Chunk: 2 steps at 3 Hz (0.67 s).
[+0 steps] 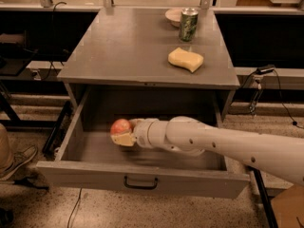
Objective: Place apple into top drawer
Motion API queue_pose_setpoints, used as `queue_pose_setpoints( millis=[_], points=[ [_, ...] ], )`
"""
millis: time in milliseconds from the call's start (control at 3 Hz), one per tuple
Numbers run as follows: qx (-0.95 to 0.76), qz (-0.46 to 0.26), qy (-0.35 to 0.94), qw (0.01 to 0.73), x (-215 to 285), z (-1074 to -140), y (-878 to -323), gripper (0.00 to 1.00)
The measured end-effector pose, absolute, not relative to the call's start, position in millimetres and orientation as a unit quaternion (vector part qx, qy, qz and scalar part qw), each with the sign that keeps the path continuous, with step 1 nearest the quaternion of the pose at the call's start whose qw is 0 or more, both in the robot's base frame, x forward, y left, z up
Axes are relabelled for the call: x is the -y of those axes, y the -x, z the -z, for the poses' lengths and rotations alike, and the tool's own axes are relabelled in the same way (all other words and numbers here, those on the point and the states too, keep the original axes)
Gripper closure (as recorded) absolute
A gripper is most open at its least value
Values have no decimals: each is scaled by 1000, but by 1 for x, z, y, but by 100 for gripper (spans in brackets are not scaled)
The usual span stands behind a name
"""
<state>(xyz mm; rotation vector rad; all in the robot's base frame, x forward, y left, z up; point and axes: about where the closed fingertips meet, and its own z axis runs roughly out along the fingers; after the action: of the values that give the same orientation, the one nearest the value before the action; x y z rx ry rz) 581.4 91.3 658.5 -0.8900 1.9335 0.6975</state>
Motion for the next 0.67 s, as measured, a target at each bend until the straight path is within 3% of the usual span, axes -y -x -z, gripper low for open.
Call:
queue_pose_setpoints(
  millis=[667],
  points=[
    [-762, -296, 375, 439, -118, -647, -603, 37]
  ],
)
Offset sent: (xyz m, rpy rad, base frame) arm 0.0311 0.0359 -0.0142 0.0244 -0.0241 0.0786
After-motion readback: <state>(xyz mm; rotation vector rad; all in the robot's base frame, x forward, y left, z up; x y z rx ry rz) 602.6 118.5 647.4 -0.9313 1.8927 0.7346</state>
